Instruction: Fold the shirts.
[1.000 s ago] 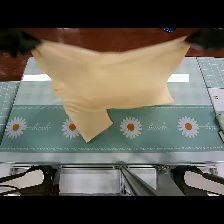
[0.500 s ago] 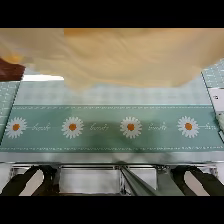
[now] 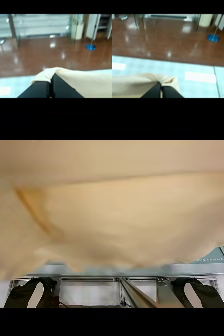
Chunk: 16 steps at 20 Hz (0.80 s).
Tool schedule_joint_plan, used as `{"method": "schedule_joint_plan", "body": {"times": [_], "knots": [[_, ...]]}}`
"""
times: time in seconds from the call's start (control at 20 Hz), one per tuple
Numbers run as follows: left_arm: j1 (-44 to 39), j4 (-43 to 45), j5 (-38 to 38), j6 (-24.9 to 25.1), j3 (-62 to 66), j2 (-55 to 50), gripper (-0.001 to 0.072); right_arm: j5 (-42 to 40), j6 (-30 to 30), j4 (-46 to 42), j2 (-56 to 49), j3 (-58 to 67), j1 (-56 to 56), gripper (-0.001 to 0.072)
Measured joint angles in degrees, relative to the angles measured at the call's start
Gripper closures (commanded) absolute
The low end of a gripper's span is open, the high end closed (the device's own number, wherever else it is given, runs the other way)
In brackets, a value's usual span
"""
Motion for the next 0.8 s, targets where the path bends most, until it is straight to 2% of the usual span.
{"method": "schedule_joint_plan", "body": {"times": [0.15,0.35,0.6,0.8], "knots": [[-0.4,1.7,-0.1,-0.7,-9.7,-0.7,0.0686,-1.7,0.1,1.5,0.2,-9.8,0.0,0.0695],[-0.5,-0.1,5.5,-0.7,-24.3,-7.5,0.0686,-8.3,-3.4,8.3,-4.9,-22.8,0.2,0.0695],[-2.0,-3.4,14.6,0.7,-30.6,-26.6,0.0686,-18.3,-7.3,13.4,-22.1,-28.3,1.4,0.0695],[-3.4,-4.2,19.3,0.9,-25.2,-45.0,0.0686,-24.5,-8.5,18.5,-39.2,-24.7,1.7,0.0695]]}}
